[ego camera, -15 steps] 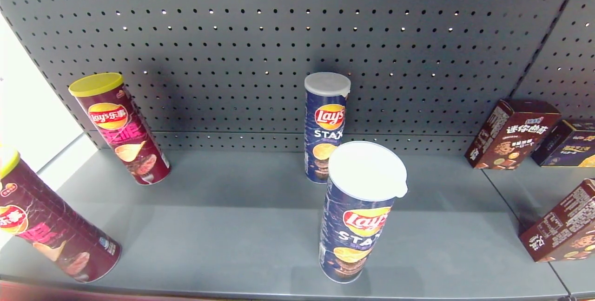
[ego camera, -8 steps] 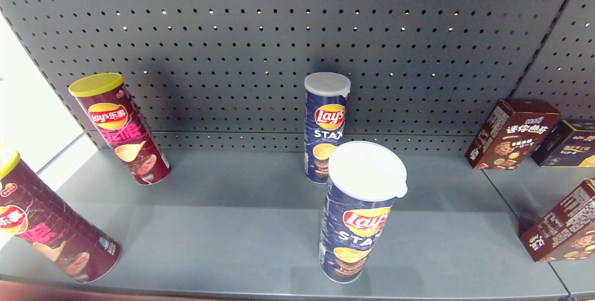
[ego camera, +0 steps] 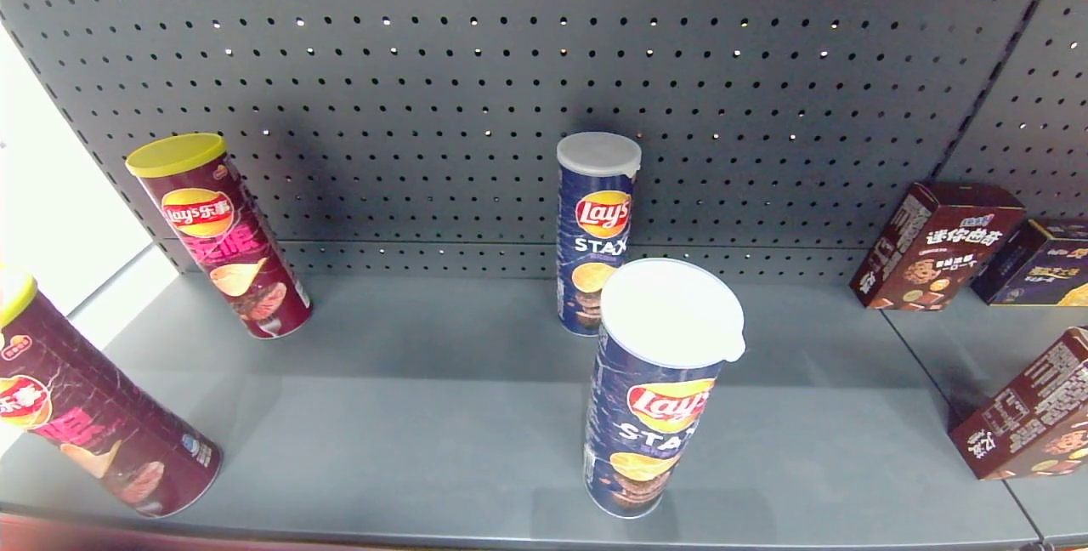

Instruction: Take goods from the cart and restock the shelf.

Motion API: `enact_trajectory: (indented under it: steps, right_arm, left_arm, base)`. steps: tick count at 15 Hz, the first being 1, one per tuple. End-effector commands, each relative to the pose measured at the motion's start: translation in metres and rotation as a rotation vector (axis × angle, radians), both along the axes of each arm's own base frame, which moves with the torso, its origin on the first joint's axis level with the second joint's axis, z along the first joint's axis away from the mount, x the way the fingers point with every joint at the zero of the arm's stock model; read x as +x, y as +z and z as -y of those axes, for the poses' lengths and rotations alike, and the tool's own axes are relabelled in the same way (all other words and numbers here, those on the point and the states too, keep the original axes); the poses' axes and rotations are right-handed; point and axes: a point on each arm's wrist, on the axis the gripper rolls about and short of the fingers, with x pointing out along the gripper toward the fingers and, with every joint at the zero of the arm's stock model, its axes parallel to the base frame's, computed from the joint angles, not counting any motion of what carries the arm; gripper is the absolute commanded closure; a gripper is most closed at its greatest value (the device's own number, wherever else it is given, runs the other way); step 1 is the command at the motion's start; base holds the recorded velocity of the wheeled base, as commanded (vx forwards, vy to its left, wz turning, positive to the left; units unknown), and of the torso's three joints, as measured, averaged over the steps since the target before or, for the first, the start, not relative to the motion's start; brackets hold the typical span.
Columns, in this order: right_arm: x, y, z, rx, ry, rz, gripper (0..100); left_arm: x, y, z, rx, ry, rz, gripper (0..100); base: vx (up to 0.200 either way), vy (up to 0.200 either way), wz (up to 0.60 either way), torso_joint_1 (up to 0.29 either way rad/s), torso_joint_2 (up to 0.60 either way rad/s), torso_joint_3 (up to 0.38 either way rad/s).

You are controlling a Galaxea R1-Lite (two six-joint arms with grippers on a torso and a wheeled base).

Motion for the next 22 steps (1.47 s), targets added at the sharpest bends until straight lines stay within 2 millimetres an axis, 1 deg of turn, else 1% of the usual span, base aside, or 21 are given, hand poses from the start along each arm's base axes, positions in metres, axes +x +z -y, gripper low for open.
enact_trajectory:
  steps: [1, 2, 3, 4, 5, 6, 7, 8, 10, 11, 12, 13, 15, 17, 18, 20, 22]
  right_arm:
    - [0.0, 0.002, 0.001, -0.113, -0.052, 0.012, 0]
    - [0.0, 0.057, 0.002, -0.081, -0.083, 0.089, 0]
    - [0.025, 0.104, 0.001, -0.082, 0.007, 0.033, 0]
    - [0.024, 0.115, 0.0, -0.146, 0.118, 0.056, 0]
    - [0.03, 0.118, -0.002, -0.151, 0.177, 0.029, 0]
    - [0.032, 0.12, -0.004, -0.154, 0.271, 0.028, 0]
    - [0.038, 0.13, -0.006, -0.154, 0.333, 0.022, 0]
    - [0.042, 0.135, -0.008, -0.154, 0.361, 0.018, 0]
    - [0.064, 0.159, -0.013, -0.16, 0.426, -0.003, 0]
    - [0.07, 0.165, -0.015, -0.166, 0.438, -0.004, 0]
    - [0.088, 0.178, -0.021, -0.202, 0.484, -0.016, 0]
    - [0.1, 0.187, -0.028, -0.223, 0.533, -0.021, 0]
    - [0.122, 0.196, -0.044, -0.235, 0.618, -0.048, 0]
    - [0.144, 0.195, -0.061, -0.25, 0.682, -0.095, 0]
    - [0.151, 0.192, -0.067, -0.261, 0.7, -0.114, 0]
    - [0.175, 0.178, -0.085, -0.283, 0.738, -0.172, 0]
    - [0.184, 0.164, -0.095, -0.293, 0.771, -0.217, 0]
  left_arm:
    - [0.0, 0.0, 0.0, 0.0, 0.0, 0.001, 0]
    - [0.0, 0.0, 0.0, -0.003, 0.003, 0.001, 0]
    - [0.0, 0.0, 0.0, 0.006, -0.012, -0.001, 0]
    - [0.0, 0.0, 0.0, 0.012, -0.02, -0.001, 0]
    - [0.0, 0.0, 0.001, 0.011, -0.026, -0.001, 0]
    - [0.0, 0.0, 0.001, 0.011, -0.026, -0.001, 0]
    - [0.0, 0.0, 0.001, 0.012, -0.029, -0.003, 0]
    - [0.0, 0.0, 0.001, 0.012, -0.027, -0.001, 0]
    - [0.0, 0.0, 0.001, 0.011, -0.03, -0.003, 0]
    - [0.0, 0.0, 0.001, 0.011, -0.03, -0.003, 0]
    - [0.0, 0.0, 0.001, 0.011, -0.03, -0.003, 0]
    - [0.0, 0.0, 0.001, 0.011, -0.03, -0.003, 0]
    - [0.0, 0.0, 0.001, 0.011, -0.032, -0.003, 0]
    - [0.0, 0.0, 0.001, 0.011, -0.032, -0.003, 0]
    - [0.0, 0.0, 0.001, 0.011, -0.032, -0.001, 0]
    - [0.0, 0.0, 0.001, 0.011, -0.032, -0.001, 0]
    - [0.0, 0.0, 0.001, 0.011, -0.032, -0.001, 0]
  base:
    - [0.0, 0.0, 0.0, 0.0, 0.0, 0.0]
    - [0.0, 0.0, 0.0, 0.0, 0.0, 0.0]
    - [0.0, 0.0, 0.0, 0.0, 0.0, 0.0]
    - [0.0, 0.0, 0.0, 0.0, 0.0, 0.0]
    - [0.0, 0.0, 0.0, 0.0, 0.0, 0.0]
    - [0.0, 0.0, 0.0, 0.0, 0.0, 0.0]
    - [0.0, 0.0, 0.0, 0.0, 0.0, 0.0]
    - [0.0, 0.0, 0.0, 0.0, 0.0, 0.0]
    - [0.0, 0.0, 0.0, 0.0, 0.0, 0.0]
    - [0.0, 0.0, 0.0, 0.0, 0.0, 0.0]
    - [0.0, 0.0, 0.0, 0.0, 0.0, 0.0]
    - [0.0, 0.0, 0.0, 0.0, 0.0, 0.0]
    - [0.0, 0.0, 0.0, 0.0, 0.0, 0.0]
    - [0.0, 0.0, 0.0, 0.0, 0.0, 0.0]
    - [0.0, 0.0, 0.0, 0.0, 0.0, 0.0]
    - [0.0, 0.0, 0.0, 0.0, 0.0, 0.0]
    - [0.0, 0.0, 0.0, 0.0, 0.0, 0.0]
